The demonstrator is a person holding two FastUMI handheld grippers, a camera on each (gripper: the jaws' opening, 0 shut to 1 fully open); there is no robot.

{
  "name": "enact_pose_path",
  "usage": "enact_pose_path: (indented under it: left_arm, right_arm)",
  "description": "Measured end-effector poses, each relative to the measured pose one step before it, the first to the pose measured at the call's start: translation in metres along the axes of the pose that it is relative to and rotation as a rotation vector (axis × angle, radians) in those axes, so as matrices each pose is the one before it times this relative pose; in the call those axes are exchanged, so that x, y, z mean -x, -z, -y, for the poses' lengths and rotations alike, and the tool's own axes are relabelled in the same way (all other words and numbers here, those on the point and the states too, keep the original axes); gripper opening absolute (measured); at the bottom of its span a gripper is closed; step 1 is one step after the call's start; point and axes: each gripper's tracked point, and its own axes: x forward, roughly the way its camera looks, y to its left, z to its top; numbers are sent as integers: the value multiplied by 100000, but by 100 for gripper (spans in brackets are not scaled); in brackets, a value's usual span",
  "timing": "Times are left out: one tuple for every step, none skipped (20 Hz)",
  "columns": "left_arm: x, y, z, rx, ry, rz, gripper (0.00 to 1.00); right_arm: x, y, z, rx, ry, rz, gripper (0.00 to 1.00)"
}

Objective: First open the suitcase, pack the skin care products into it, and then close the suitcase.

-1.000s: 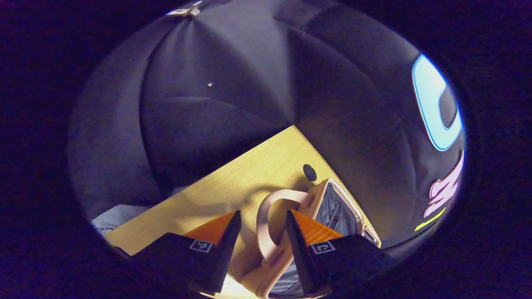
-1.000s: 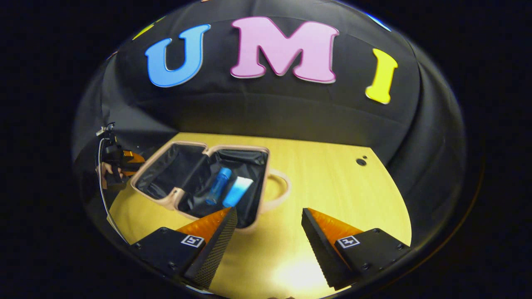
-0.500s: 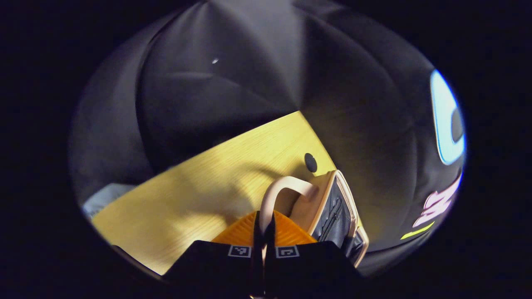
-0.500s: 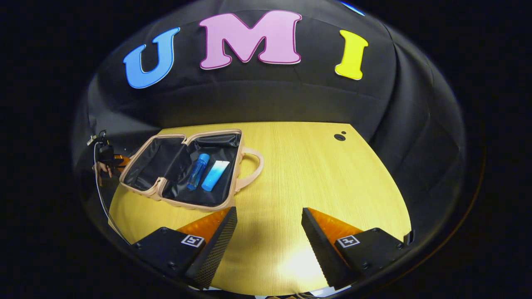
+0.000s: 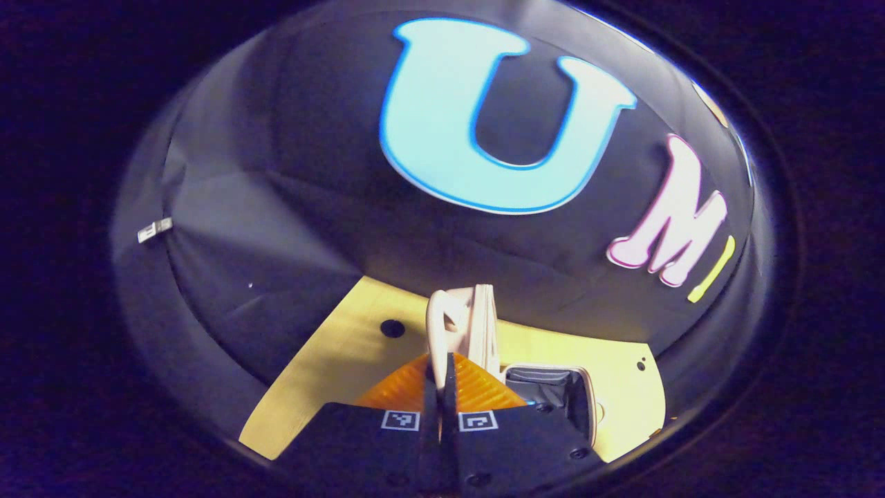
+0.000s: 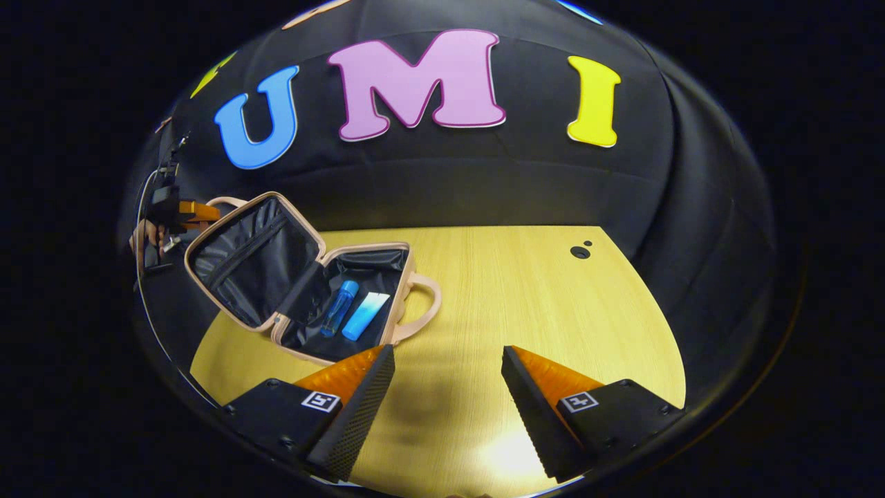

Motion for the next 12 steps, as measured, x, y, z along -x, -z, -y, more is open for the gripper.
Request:
enact_pose_path:
  left_arm:
    - [466, 107, 2928, -3036, 1774, 1156, 6]
    - [353, -89, 3230, -2027, 2336, 892, 6]
    - [290, -83, 3179, -695, 2887, 527, 6]
    - [118, 364, 3247, 546, 2830, -786, 6]
    - [-75, 794, 2888, 1968, 2428, -2655, 6]
    - [-267, 1171, 2766, 552, 2393, -2158, 6]
    - [-605, 1424, 2212, -1679, 1463, -1569, 6]
    - [-779, 1236, 2072, -1883, -25, -1936, 6]
    - [-1056, 1321, 1952, -1749, 4, -1927, 6]
    - [-1388, 1563, 1954, -1620, 458, -2218, 6]
    - [-1264, 1339, 1643, -1802, -249, -2292, 6]
    - [-1346, 1453, 1234, -2332, -1367, -2325, 6]
  right_arm:
    - [126, -388, 880, -971, -181, 831, 99]
    - [102, -514, 984, -741, 110, 1282, 99]
    - [100, -650, 1139, -471, 341, 1428, 99]
    - [42, -632, 1203, -411, 781, 1630, 99]
    - [111, -751, 1143, -824, 430, 1670, 99]
    - [81, -693, 1144, -1002, 448, 1627, 99]
    - [51, -587, 1136, -797, 608, 1393, 99]
    - [-58, -309, 1157, -661, 450, 726, 99]
    - [89, -225, 1132, -560, 336, 234, 98]
    - [185, -85, 1040, -541, 270, 32, 98]
    - [8, -200, 997, -359, 434, 444, 98]
    - [-47, -340, 888, 323, 226, 960, 98]
